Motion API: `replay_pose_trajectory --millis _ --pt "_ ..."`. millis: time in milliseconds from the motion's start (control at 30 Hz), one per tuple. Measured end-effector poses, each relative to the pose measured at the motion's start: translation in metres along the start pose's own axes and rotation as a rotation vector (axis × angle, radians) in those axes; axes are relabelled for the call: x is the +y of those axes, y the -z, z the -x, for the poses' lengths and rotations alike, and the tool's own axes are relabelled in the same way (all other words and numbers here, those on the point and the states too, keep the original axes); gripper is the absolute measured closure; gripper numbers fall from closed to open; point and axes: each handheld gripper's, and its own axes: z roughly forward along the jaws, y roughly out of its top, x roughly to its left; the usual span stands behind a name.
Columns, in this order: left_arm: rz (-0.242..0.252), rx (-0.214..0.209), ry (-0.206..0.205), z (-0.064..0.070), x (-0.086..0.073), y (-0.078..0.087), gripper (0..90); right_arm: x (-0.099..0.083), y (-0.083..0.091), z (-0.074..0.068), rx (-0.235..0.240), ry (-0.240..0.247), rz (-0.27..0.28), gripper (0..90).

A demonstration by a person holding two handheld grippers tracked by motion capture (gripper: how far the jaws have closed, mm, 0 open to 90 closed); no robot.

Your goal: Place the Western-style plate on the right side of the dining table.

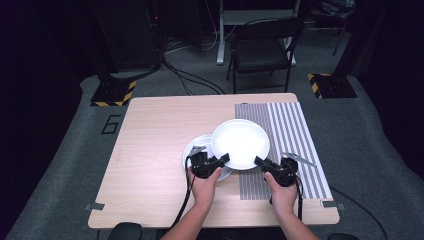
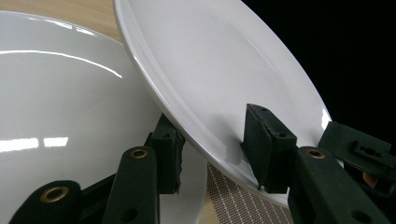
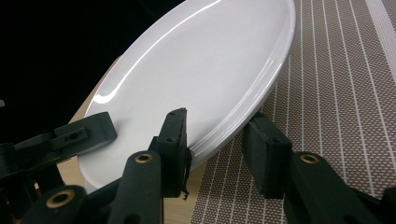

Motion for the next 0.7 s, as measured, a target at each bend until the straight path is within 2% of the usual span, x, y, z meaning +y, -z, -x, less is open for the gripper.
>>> replay_pose_trajectory --millis 233,333,400,500,700 --pt "0.006 -0.007 0.009 0.0028 0.0005 -0.0013 58.4 0.0020 0.0015 0.0013 0.010 -0.001 0.012 61.7" --pt "0.003 -0.004 -0.007 0.0039 0.0013 -0.0015 58.5 0.0022 0.0027 0.0015 0.003 -0.010 0.013 62.0" --pt "-0.001 -0.007 0.004 0.0051 0.0014 -0.0020 58.5 0.0025 0.0028 0.0018 0.000 -0.014 0.010 62.0" --pt "-0.002 -0.008 -0.009 0.0047 0.0018 -0.0030 58.6 0.0031 0.0032 0.0027 -0.002 -0.013 0.009 61.9" --pt "-0.005 -0.015 -0.008 0.0065 0.0022 -0.0067 58.5 0.0039 0.0047 0.0042 -0.008 -0.017 0.014 61.9"
